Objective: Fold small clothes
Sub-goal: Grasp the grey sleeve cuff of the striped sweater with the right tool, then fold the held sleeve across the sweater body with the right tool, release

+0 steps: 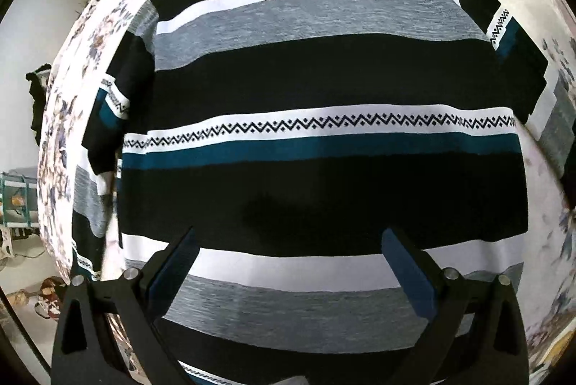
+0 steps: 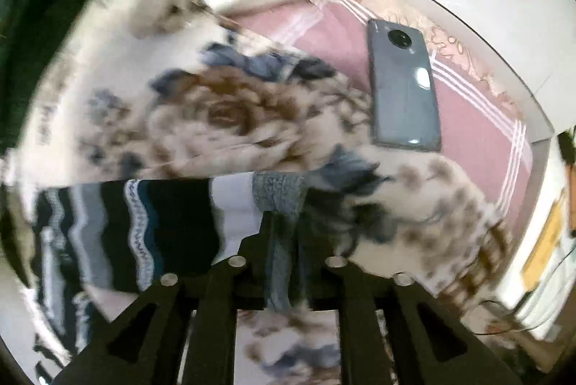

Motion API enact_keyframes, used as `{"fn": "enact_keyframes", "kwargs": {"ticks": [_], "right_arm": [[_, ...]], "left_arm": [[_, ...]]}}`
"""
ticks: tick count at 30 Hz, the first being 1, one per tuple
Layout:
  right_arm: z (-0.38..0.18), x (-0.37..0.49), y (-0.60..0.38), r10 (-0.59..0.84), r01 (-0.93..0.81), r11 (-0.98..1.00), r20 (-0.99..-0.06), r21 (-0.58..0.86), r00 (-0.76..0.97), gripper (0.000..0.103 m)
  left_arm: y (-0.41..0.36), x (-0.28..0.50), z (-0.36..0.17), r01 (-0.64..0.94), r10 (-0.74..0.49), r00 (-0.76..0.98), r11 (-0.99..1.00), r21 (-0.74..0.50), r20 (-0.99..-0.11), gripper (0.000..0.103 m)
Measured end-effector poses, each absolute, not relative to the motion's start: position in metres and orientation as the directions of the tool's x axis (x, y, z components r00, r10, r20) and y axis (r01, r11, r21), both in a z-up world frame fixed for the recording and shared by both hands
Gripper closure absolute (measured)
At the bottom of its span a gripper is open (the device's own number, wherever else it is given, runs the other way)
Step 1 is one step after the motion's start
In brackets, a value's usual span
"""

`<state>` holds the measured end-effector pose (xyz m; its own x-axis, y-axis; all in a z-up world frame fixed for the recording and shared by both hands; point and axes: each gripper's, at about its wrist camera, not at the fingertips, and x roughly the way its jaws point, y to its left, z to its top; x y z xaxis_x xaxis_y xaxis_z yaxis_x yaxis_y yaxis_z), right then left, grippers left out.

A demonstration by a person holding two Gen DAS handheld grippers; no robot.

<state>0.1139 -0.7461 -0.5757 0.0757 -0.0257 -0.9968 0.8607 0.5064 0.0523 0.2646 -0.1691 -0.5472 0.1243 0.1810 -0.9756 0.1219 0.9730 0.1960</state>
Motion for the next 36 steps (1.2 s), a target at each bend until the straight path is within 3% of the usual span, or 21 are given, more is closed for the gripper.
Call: {"fn": "enact_keyframes", "kwargs": {"ticks": [1, 3, 5, 10, 15, 17, 18, 19, 26, 31, 36], "right_arm": [[-0.578, 0.111, -0.755, -0.021, 0.872, 0.487, -0.998, 0.036, 0.052, 0.057], [-0.576, 0.096, -0.762, 0.006, 0.907, 0.411, -0.995, 0.092, 0.099, 0.041], [-0.58, 0.076, -0.756, 0.049, 0.933, 0.316, -0.985, 0.17, 0.163, 0.034], [-0.631, 0.038, -0.735, 0.211, 0.913, -0.009, -0.892, 0.407, 0.4, 0.033], [-0.655, 0.05, -0.722, 0.112, 0.867, -0.097, -0.86, 0.49, 0.498, 0.026], [-0.652, 0.065, -0.717, 0.062, 0.853, -0.088, -0.852, 0.514, 0.52, 0.038], [-0.65, 0.073, -0.715, 0.063, 0.849, -0.067, -0.847, 0.525, 0.528, 0.083], [-0.649, 0.082, -0.714, 0.083, 0.854, -0.047, -0.85, 0.518, 0.52, 0.091], [-0.595, 0.113, -0.756, -0.07, 0.85, 0.044, -0.847, 0.526, 0.528, 0.092], [-0.573, 0.156, -0.774, -0.064, 0.832, 0.145, -0.834, 0.535, 0.547, 0.092], [-0.529, 0.178, -0.751, -0.008, 0.746, 0.213, -0.762, 0.631, 0.647, 0.092]], "left_arm": [[-0.169, 0.265, -0.548, 0.12, 0.181, 0.127, 0.973, 0.196, -0.975, 0.0], [-0.167, 0.264, -0.551, 0.121, 0.184, 0.126, 0.973, 0.199, -0.975, 0.0], [-0.163, 0.263, -0.557, 0.114, 0.196, 0.115, 0.971, 0.209, -0.974, 0.0], [-0.147, 0.262, -0.571, 0.076, 0.217, 0.074, 0.972, 0.223, -0.973, 0.0], [-0.135, 0.263, -0.573, 0.049, 0.222, 0.069, 0.973, 0.226, -0.973, 0.0], [-0.131, 0.263, -0.575, 0.044, 0.224, 0.066, 0.973, 0.227, -0.972, 0.0], [-0.129, 0.264, -0.575, 0.042, 0.224, 0.064, 0.973, 0.227, -0.973, 0.0], [-0.128, 0.264, -0.575, 0.039, 0.222, 0.061, 0.974, 0.224, -0.973, 0.0], [-0.124, 0.271, -0.569, 0.023, 0.189, 0.084, 0.981, 0.191, -0.978, 0.0], [-0.117, 0.274, -0.574, -0.011, 0.178, 0.075, 0.984, 0.177, -0.981, 0.0], [-0.101, 0.276, -0.575, -0.049, 0.169, 0.073, 0.985, 0.165, -0.983, 0.0]]}}
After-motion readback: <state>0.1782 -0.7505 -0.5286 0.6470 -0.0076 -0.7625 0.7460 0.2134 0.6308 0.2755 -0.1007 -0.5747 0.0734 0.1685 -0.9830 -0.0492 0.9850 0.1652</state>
